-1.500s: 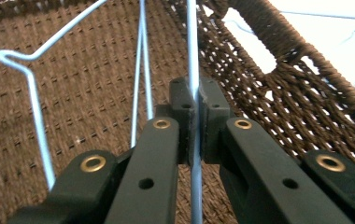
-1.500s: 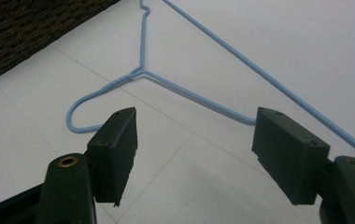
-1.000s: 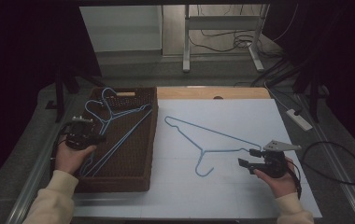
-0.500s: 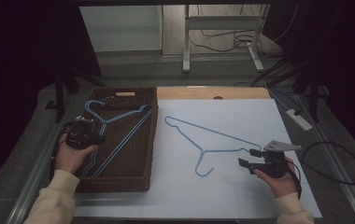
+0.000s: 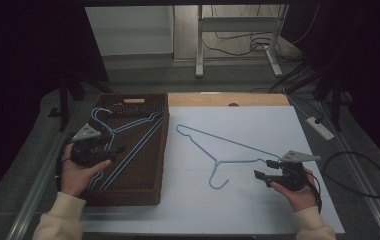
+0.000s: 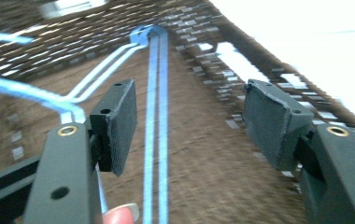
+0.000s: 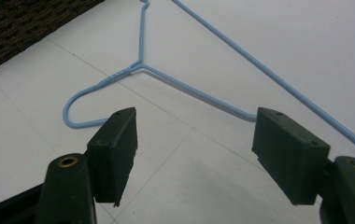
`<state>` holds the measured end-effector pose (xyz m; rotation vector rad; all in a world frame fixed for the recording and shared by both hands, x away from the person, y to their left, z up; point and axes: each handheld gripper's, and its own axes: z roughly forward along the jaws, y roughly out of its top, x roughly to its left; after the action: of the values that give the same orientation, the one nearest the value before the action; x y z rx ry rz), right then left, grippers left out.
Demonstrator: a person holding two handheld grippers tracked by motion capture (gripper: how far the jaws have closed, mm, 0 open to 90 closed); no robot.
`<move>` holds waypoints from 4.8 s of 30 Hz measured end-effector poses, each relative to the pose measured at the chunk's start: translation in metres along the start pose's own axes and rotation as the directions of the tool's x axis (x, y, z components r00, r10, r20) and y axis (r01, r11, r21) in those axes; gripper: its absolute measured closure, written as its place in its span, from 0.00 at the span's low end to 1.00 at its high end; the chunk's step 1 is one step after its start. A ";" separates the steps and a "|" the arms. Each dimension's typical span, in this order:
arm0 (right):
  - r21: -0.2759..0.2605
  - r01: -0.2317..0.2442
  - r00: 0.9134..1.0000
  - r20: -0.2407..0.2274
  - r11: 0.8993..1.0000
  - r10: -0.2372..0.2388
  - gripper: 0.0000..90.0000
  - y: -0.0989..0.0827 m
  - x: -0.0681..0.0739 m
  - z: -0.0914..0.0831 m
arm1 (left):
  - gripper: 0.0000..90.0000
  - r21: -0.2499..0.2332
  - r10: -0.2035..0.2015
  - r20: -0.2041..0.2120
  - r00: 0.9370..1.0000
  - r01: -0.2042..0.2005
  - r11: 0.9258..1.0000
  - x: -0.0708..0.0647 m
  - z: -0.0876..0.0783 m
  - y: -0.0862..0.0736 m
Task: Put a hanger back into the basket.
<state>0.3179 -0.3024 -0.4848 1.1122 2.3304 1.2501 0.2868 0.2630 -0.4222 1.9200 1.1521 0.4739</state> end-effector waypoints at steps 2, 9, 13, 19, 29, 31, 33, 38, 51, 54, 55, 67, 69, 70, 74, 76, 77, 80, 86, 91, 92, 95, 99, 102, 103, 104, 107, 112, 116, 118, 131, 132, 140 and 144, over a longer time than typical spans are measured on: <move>0.010 0.005 1.000 0.003 1.000 -0.005 0.35 0.000 0.000 0.000 | 0.40 -0.011 0.022 0.028 0.999 -0.022 1.000 -0.010 -0.001 -0.001; 0.016 0.011 1.000 0.004 1.000 -0.012 0.35 0.000 0.001 0.000 | 0.39 -0.059 0.080 0.089 0.993 -0.075 0.995 -0.038 -0.003 -0.006; 0.018 0.017 1.000 0.005 1.000 -0.017 0.35 0.001 0.003 0.000 | 0.38 -0.086 0.102 0.106 0.989 -0.093 0.992 -0.050 -0.004 -0.009; 0.027 0.025 1.000 0.005 0.999 -0.025 0.35 0.001 0.006 0.001 | 0.38 -0.109 0.107 0.116 0.988 -0.095 0.990 -0.059 -0.006 -0.013; 0.047 0.051 0.999 0.002 0.998 -0.051 0.35 0.002 0.013 0.002 | 0.37 -0.092 0.111 0.142 0.984 -0.099 0.991 -0.068 0.003 -0.022; 0.050 0.058 0.998 0.001 0.997 -0.058 0.36 0.004 0.016 0.002 | 0.37 -0.085 0.113 0.150 0.982 -0.101 0.991 -0.069 0.006 -0.024; 0.051 0.060 0.998 -0.003 0.997 -0.059 0.37 0.004 0.017 0.001 | 0.37 -0.083 0.113 0.153 0.982 -0.101 0.991 -0.070 0.007 -0.024; 0.049 0.069 0.998 -0.003 0.996 -0.069 0.38 0.006 0.020 0.000 | 0.37 -0.082 0.120 0.156 0.981 -0.108 0.991 -0.073 0.008 -0.024; 0.068 0.049 0.999 -0.025 0.996 -0.047 0.35 0.008 0.027 0.001 | 0.37 -0.089 0.119 0.155 0.981 -0.106 0.990 -0.076 0.007 -0.025; 0.075 0.041 0.999 -0.025 0.996 -0.039 0.35 0.010 0.029 0.002 | 0.37 -0.085 0.121 0.159 0.980 -0.109 0.990 -0.077 0.008 -0.025; 0.082 0.037 0.999 -0.020 0.996 -0.036 0.38 0.011 0.030 0.003 | 0.37 -0.084 0.122 0.159 0.980 -0.110 0.990 -0.077 0.009 -0.026; 0.142 0.058 0.998 -0.047 0.988 -0.051 0.54 0.025 0.045 0.020 | 0.37 -0.073 0.126 0.170 0.977 -0.115 0.991 -0.078 0.013 -0.027; 0.145 0.061 0.997 -0.047 0.988 -0.055 0.58 0.027 0.046 0.022 | 0.37 -0.073 0.126 0.170 0.977 -0.115 0.991 -0.078 0.013 -0.027; 0.150 0.064 0.997 -0.046 0.987 -0.058 0.60 0.028 0.047 0.025 | 0.37 -0.073 0.126 0.168 0.978 -0.116 0.991 -0.078 0.012 -0.027; 0.170 0.061 0.998 -0.031 0.984 -0.057 0.86 0.035 0.053 0.034 | 0.37 -0.073 0.128 0.166 0.978 -0.117 0.990 -0.078 0.012 -0.028; 0.193 0.053 0.998 -0.045 0.980 -0.045 0.99 0.041 0.058 0.041 | 0.37 -0.072 0.127 0.167 0.978 -0.116 0.991 -0.078 0.012 -0.028; 0.199 0.059 0.997 -0.051 0.978 -0.050 1.00 0.043 0.060 0.045 | 0.37 -0.071 0.127 0.167 0.978 -0.117 0.991 -0.078 0.013 -0.028; 0.224 0.087 0.995 -0.075 0.971 -0.072 1.00 0.049 0.069 0.060 | 0.37 -0.067 0.128 0.169 0.977 -0.118 0.991 -0.079 0.013 -0.028; 0.285 0.158 0.985 -0.116 0.945 -0.129 1.00 0.059 0.091 0.095 | 0.37 -0.070 0.129 0.168 0.977 -0.118 0.990 -0.079 0.013 -0.028; 0.319 0.164 0.983 -0.127 0.933 -0.129 1.00 0.061 0.098 0.116 | 0.37 -0.071 0.130 0.167 0.977 -0.120 0.990 -0.079 0.013 -0.028; 0.337 0.161 0.984 -0.123 0.928 -0.126 1.00 0.060 0.100 0.124 | 0.37 -0.070 0.133 0.169 0.977 -0.122 0.990 -0.080 0.013 -0.028; 0.353 0.163 0.984 -0.128 0.921 -0.125 1.00 0.059 0.102 0.130 | 0.37 -0.070 0.133 0.169 0.977 -0.123 0.990 -0.080 0.013 -0.028; 0.389 0.190 0.980 -0.132 0.901 -0.150 1.00 0.054 0.108 0.138 | 0.37 -0.068 0.135 0.168 0.976 -0.125 0.990 -0.081 0.014 -0.028; 0.391 0.195 0.979 -0.128 0.900 -0.156 1.00 0.053 0.109 0.139 | 0.37 -0.065 0.137 0.170 0.976 -0.127 0.990 -0.081 0.014 -0.028; 0.395 0.192 0.980 -0.124 0.899 -0.155 1.00 0.053 0.110 0.138 | 0.37 -0.065 0.137 0.170 0.976 -0.127 0.990 -0.082 0.015 -0.028; 0.395 0.192 0.980 -0.124 0.899 -0.155 1.00 0.053 0.110 0.138 | 0.37 -0.065 0.137 0.171 0.976 -0.128 0.990 -0.082 0.015 -0.028; 0.404 0.185 0.982 -0.114 0.896 -0.152 1.00 0.053 0.109 0.136 | 0.37 -0.066 0.138 0.171 0.976 -0.128 0.990 -0.082 0.014 -0.028; 0.424 0.192 0.981 -0.098 0.885 -0.166 1.00 0.048 0.109 0.127 | 0.37 -0.064 0.139 0.171 0.975 -0.130 0.990 -0.083 0.014 -0.028; 0.432 0.173 0.985 -0.095 0.885 -0.146 1.00 0.040 0.102 0.112 | 0.37 -0.066 0.138 0.172 0.975 -0.129 0.989 -0.083 0.014 -0.028; 0.434 0.169 0.985 -0.091 0.885 -0.143 1.00 0.038 0.100 0.108 | 0.37 -0.064 0.138 0.173 0.975 -0.129 0.990 -0.083 0.014 -0.028; 0.464 0.130 0.991 -0.082 0.876 -0.104 1.00 0.013 0.084 0.065 | 0.37 -0.064 0.141 0.173 0.975 -0.131 0.989 -0.084 0.015 -0.028; 0.466 0.128 0.991 -0.080 0.876 -0.103 1.00 0.011 0.084 0.063 | 0.37 -0.062 0.140 0.173 0.975 -0.131 0.989 -0.084 0.015 -0.028; 0.472 0.100 0.995 -0.072 0.876 -0.074 1.00 0.001 0.077 0.047 | 0.37 -0.059 0.142 0.176 0.974 -0.134 0.989 -0.086 0.017 -0.028; 0.479 0.096 0.995 -0.069 0.873 -0.071 1.00 0.001 0.075 0.044 | 0.37 -0.059 0.142 0.177 0.974 -0.134 0.989 -0.086 0.017 -0.028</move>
<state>0.2925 -0.2210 -0.5021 1.1066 2.7843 0.6795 0.2389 0.1883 -0.4468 1.9668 0.8879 0.3880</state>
